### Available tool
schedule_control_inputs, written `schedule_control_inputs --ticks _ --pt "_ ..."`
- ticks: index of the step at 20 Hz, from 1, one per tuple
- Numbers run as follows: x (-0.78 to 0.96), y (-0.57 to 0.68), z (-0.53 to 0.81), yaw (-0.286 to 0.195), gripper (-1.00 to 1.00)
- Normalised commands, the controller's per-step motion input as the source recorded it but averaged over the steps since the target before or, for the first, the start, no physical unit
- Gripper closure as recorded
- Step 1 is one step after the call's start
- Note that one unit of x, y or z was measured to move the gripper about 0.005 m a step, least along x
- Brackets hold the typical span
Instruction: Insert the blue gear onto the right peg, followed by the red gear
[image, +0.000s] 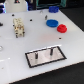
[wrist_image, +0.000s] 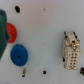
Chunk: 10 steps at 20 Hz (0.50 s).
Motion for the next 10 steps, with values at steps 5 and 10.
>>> schedule_control_inputs --ticks 5,10 --pt "-0.31 0.09 -0.07 0.0 -1.0" --pt "-0.67 0.25 -0.13 0.0 -1.0"
